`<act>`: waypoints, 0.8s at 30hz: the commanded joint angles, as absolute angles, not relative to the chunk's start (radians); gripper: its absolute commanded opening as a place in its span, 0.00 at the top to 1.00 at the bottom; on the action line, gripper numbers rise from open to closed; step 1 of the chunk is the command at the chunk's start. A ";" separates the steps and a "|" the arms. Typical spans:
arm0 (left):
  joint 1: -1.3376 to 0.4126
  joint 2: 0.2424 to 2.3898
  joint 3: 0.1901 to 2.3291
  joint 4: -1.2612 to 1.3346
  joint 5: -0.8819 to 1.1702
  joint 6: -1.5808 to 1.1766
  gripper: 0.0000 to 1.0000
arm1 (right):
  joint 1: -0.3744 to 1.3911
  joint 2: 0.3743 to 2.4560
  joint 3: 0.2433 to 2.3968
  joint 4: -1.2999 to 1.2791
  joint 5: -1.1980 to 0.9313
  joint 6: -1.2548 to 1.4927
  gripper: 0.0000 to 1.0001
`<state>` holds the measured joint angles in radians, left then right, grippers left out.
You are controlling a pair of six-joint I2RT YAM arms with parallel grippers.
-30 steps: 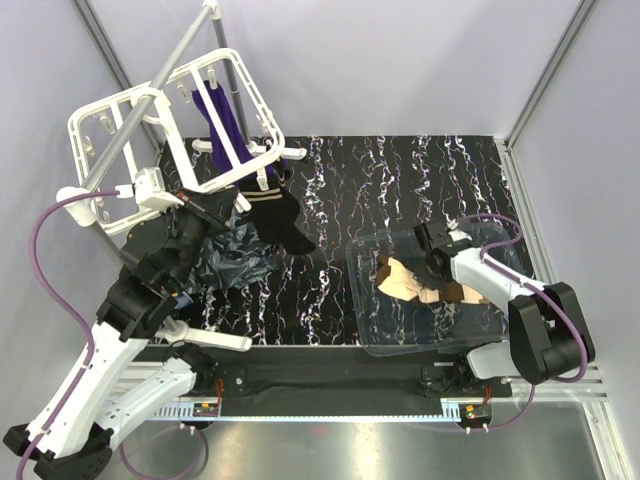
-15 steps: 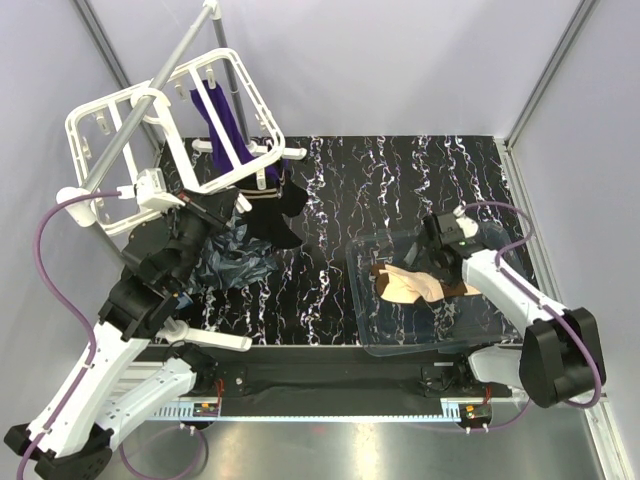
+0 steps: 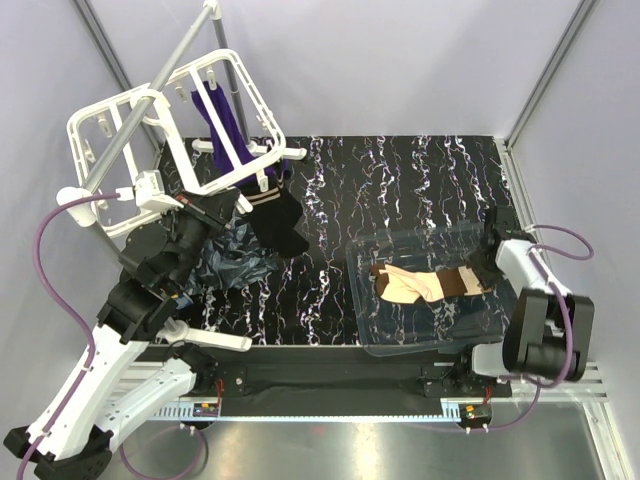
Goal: Clip the socks to the hanger
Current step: Pick up the sock from the bin.
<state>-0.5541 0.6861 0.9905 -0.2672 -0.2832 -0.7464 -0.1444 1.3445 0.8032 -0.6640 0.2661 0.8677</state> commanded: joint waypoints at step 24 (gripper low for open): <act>-0.561 0.681 0.973 -0.204 -0.156 -0.788 1.00 | -0.201 1.345 0.890 -0.641 0.146 0.750 0.82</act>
<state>-0.5533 0.6857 0.9852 -0.2340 -0.2562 -0.7609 -0.2008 1.4120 0.8795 -0.6479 0.2420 0.8612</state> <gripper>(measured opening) 0.127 0.196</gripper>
